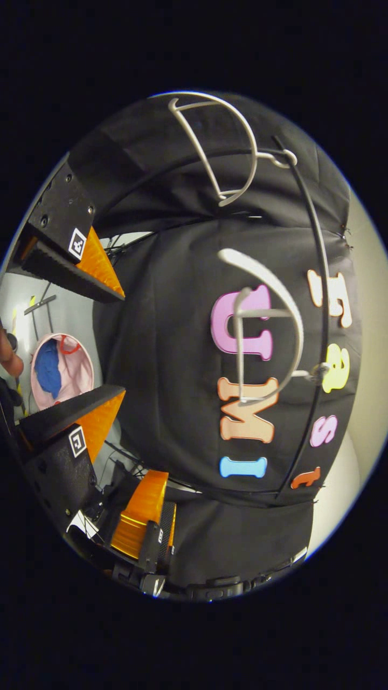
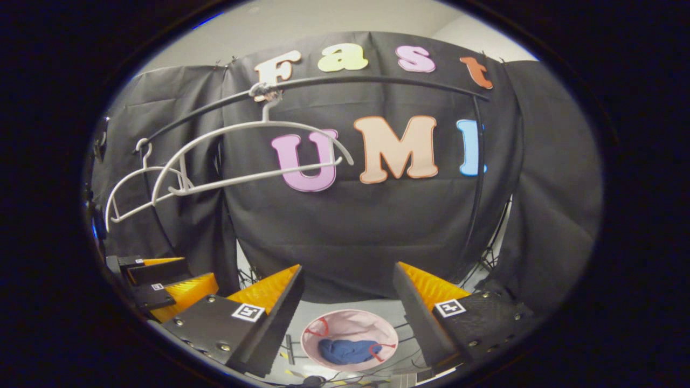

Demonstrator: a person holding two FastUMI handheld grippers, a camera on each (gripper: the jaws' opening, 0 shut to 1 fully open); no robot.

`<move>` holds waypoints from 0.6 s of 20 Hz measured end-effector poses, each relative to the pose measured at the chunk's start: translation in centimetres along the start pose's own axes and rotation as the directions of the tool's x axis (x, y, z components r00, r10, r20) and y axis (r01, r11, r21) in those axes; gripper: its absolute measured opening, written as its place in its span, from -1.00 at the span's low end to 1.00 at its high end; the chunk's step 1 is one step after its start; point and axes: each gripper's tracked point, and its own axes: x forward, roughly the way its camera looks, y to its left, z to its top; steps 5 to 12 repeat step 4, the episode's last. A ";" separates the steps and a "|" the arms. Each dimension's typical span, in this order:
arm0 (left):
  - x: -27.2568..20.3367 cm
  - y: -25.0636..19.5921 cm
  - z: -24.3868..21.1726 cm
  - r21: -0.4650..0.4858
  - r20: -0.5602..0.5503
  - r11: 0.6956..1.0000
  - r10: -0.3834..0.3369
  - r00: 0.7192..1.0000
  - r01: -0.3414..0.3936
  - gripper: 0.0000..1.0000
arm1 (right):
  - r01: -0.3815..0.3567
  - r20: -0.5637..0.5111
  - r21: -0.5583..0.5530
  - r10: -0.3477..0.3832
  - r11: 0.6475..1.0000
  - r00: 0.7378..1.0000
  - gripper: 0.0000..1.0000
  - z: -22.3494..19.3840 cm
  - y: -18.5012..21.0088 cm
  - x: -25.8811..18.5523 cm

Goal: Grasp the clothes on the hanger with both hands and then place them into the laundry hamper below.

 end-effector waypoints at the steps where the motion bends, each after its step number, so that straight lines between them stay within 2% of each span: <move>1: -0.5 0.0 0.8 0.001 0.024 1.000 0.014 1.000 -0.014 0.92 | -0.017 0.015 0.004 0.016 1.000 1.000 1.00 0.3 0.2 -0.6; 2: -1.1 -0.1 1.7 -0.007 0.060 1.000 0.026 0.998 -0.026 0.86 | -0.041 0.031 0.005 0.041 0.999 0.999 0.98 0.9 0.5 -1.1; 4: -2.4 -0.8 3.2 -0.026 0.111 0.999 0.049 0.993 -0.047 0.91 | -0.072 0.029 -0.002 0.072 0.997 0.997 0.98 1.2 0.2 -1.8; 12: -2.4 -0.8 3.2 -0.026 0.111 0.999 0.049 0.993 -0.047 0.91 | -0.072 0.029 -0.002 0.072 0.997 0.997 0.98 1.2 0.2 -1.8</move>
